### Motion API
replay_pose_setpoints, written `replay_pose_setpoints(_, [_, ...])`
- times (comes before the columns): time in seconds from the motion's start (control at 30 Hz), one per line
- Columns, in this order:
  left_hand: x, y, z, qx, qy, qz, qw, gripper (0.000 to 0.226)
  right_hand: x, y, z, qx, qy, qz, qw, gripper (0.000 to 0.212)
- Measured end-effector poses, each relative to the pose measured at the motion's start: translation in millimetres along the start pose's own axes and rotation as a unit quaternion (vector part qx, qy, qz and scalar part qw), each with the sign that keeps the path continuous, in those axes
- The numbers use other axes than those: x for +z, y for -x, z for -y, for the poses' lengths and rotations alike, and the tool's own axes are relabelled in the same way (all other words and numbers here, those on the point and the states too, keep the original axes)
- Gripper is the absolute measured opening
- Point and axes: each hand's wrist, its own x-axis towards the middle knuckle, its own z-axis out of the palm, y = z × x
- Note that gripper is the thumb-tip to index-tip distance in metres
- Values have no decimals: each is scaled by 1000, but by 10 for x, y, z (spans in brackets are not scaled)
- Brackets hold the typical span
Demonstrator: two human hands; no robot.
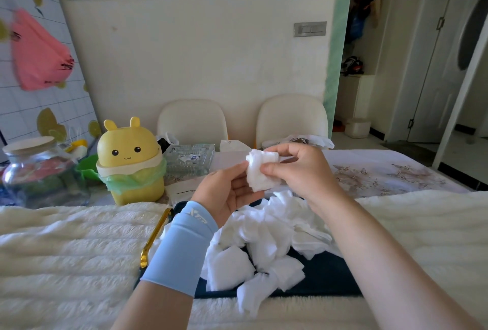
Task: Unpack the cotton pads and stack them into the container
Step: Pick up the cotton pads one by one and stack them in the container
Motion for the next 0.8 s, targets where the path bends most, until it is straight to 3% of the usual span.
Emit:
replay_pose_setpoints(0.17, [-28,-7,-23,-12,33,-8,999,31,-26,-17,-11,-19,-55,-10,998,19])
replay_pose_setpoints(0.33, [-61,-27,-25,-6,-1,-49,999,31,-161,-53,33,-21,-113,-30,993,21])
replay_pose_setpoints(0.43, [-47,-2,-28,16,-32,-45,998,30,-226,-58,51,-14,-153,47,987,15])
replay_pose_setpoints(0.5, [-22,19,-33,26,-40,-21,999,29,-196,-52,29,-7,-105,81,991,15])
replay_pose_setpoints(0.63, [6,40,-43,35,-70,8,997,28,-99,-36,-28,-39,11,41,998,20])
replay_pose_setpoints(0.73, [-9,51,-51,34,-91,17,995,27,-130,-40,-42,-85,91,65,990,32])
replay_pose_setpoints(0.8, [-17,49,-43,25,-94,18,995,30,-131,-24,-31,-98,102,88,986,23])
